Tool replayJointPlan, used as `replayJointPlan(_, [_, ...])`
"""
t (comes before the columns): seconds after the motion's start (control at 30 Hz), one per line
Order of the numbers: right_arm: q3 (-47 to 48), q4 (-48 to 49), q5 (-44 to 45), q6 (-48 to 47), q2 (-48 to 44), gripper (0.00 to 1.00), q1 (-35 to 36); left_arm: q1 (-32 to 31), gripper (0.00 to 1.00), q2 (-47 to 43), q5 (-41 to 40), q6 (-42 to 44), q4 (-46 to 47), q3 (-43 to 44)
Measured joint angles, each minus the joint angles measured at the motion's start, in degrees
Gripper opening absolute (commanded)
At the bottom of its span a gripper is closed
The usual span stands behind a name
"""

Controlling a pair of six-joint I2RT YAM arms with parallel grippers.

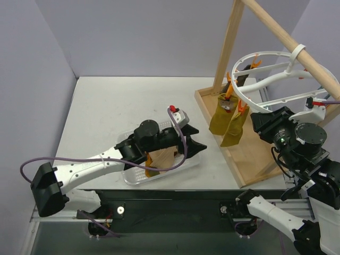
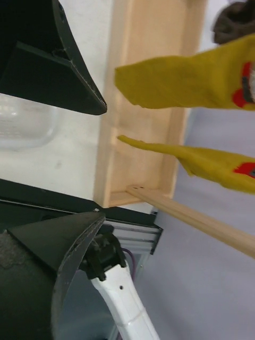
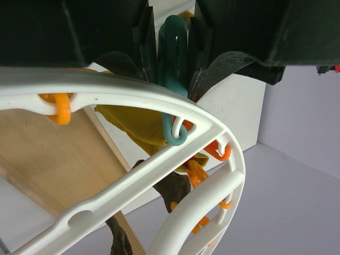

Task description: Remove the socks clipped to the hanger

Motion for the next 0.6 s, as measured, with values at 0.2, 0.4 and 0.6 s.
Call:
replayJointPlan(0.2, [0.4, -0.4, -0.6, -0.3, 0.0, 0.07, -0.1, -3.0, 0.93, 10.0, 1.1, 3.7, 15.2, 3.4])
replayJointPlan(0.4, [0.4, -0.5, -0.9, -0.4, -0.3, 0.08, -0.2, -5.5, 0.96, 20.2, 1.0, 7.9, 24.3, 8.5])
replayJointPlan(0.6, [0.5, -0.7, -1.1, -0.5, -0.8, 0.08, -0.2, -6.3, 0.93, 27.3, -0.6, 10.9, 28.0, 14.0])
